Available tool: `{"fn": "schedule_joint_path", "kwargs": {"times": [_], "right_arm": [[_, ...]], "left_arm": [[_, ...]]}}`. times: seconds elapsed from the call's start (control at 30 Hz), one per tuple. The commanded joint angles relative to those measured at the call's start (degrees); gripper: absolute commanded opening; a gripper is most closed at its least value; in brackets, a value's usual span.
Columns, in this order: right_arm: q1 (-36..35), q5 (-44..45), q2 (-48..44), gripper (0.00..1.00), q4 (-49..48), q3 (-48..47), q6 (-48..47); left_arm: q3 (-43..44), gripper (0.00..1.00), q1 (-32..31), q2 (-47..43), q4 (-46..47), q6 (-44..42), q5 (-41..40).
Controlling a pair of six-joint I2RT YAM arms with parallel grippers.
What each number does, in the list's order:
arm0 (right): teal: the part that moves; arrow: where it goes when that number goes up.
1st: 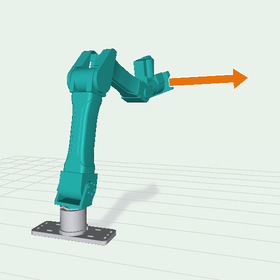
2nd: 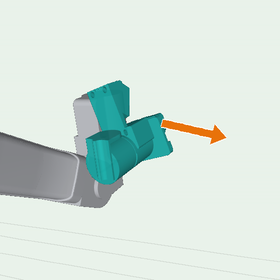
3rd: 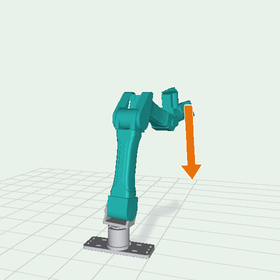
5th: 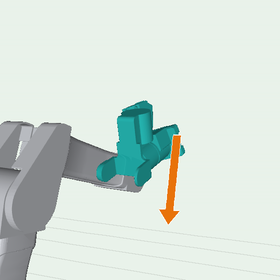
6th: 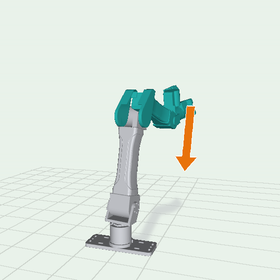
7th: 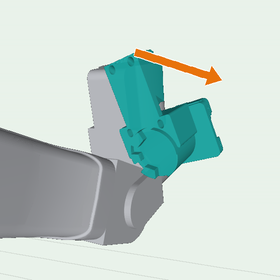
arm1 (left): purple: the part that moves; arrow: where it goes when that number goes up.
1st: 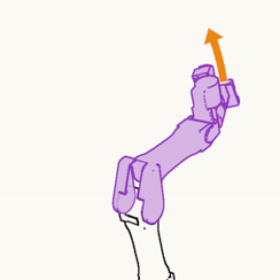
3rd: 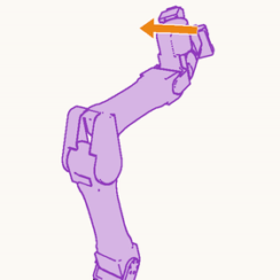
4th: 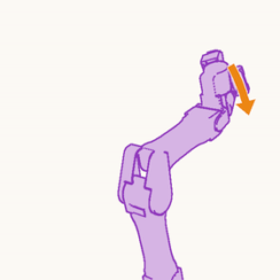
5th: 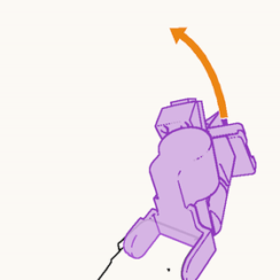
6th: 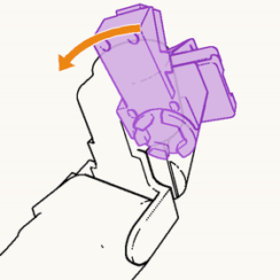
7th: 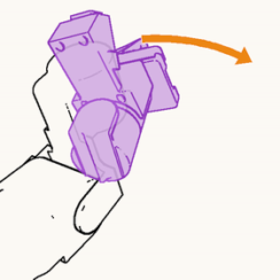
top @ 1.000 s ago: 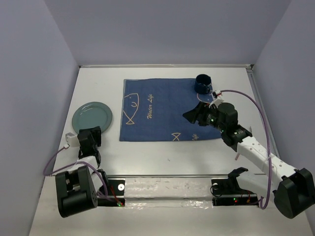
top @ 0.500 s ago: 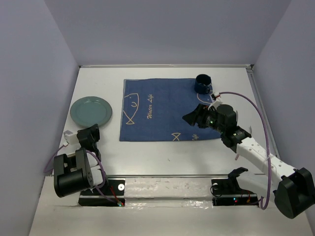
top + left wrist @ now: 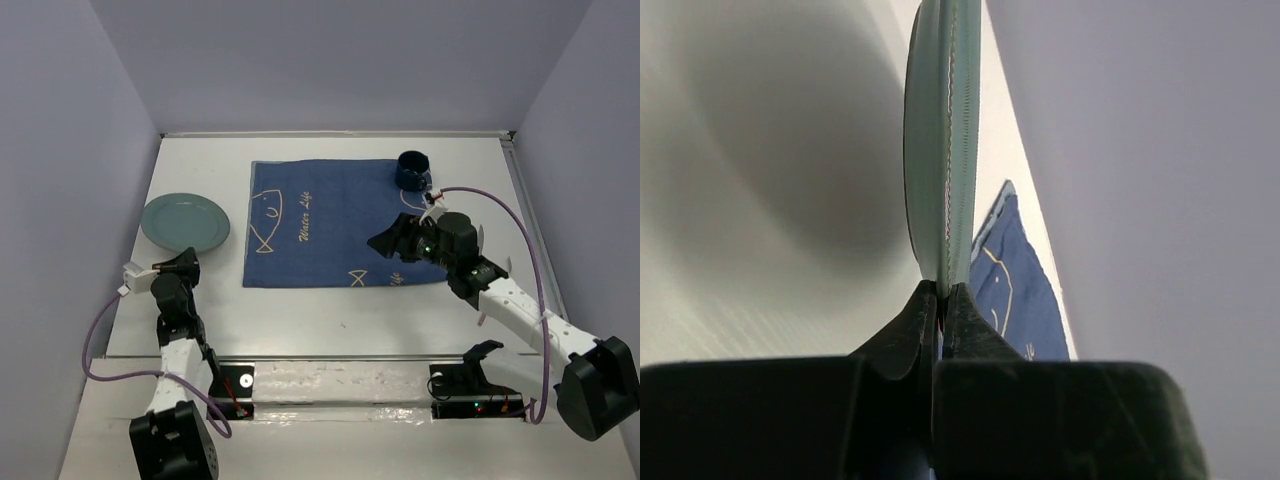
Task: Set the dinner table for one person
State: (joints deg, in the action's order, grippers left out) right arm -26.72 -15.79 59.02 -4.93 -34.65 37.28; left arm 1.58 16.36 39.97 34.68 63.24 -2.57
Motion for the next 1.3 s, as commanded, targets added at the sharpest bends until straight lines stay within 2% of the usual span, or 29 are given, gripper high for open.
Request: {"fn": "schedule_joint_path", "kwargs": {"times": [0.0, 0.13, 0.27, 0.4, 0.5, 0.53, 0.67, 0.7, 0.8, 0.97, 1.0, 1.27], "right_arm": [[-0.5, -2.8, 1.2, 0.77, -3.2, -0.7, -1.6], [-0.5, -1.9, 0.6, 0.77, -3.2, -0.2, -1.8], [-0.5, -0.6, -0.7, 0.77, -2.3, -1.1, -2.6], [-0.5, 3.0, -2.7, 0.76, -1.4, -0.8, -2.0], [-0.5, 5.9, -3.7, 0.76, 1.0, -1.5, -3.1], [-0.5, 7.3, -3.9, 0.76, 1.8, -2.6, -4.3], [-0.5, 13.1, -4.9, 0.76, 8.0, -6.6, -7.6], [-0.5, 14.0, -5.4, 0.75, 9.3, -7.0, -8.1], [0.8, 17.5, -8.0, 0.75, 12.1, -8.1, -9.2], [2.7, 19.9, -11.3, 0.74, 14.6, -8.2, -10.5], [3.3, 20.3, -11.6, 0.74, 15.3, -7.9, -10.6], [6.2, 17.9, -12.7, 0.73, 16.0, -5.8, -9.7]], "left_arm": [[7.5, 0.00, 0.1, -6.3, 6.3, -2.4, 2.3], [11.7, 0.00, 0.0, -8.5, 4.4, -4.3, 2.3], [16.3, 0.00, 0.0, -8.2, 6.0, -4.4, 8.4], [19.6, 0.00, 0.0, -5.4, 9.2, -0.1, 17.0], [21.3, 0.00, -3.5, -0.2, 13.4, 1.9, 23.6], [22.8, 0.00, -8.2, 1.2, 13.7, 0.8, 25.7], [26.3, 0.00, -22.8, 9.1, 14.1, -3.9, 24.9], [26.8, 0.00, -28.7, 12.4, 14.3, -5.4, 24.2], [27.5, 0.00, -35.1, 18.7, 18.2, -5.7, 23.7], [30.3, 0.00, -37.3, 29.8, 30.0, -3.3, 29.1], [31.3, 0.00, -37.6, 33.5, 30.4, -3.2, 30.8], [37.8, 0.00, -38.8, 44.9, 35.8, -2.8, 32.7]]}}
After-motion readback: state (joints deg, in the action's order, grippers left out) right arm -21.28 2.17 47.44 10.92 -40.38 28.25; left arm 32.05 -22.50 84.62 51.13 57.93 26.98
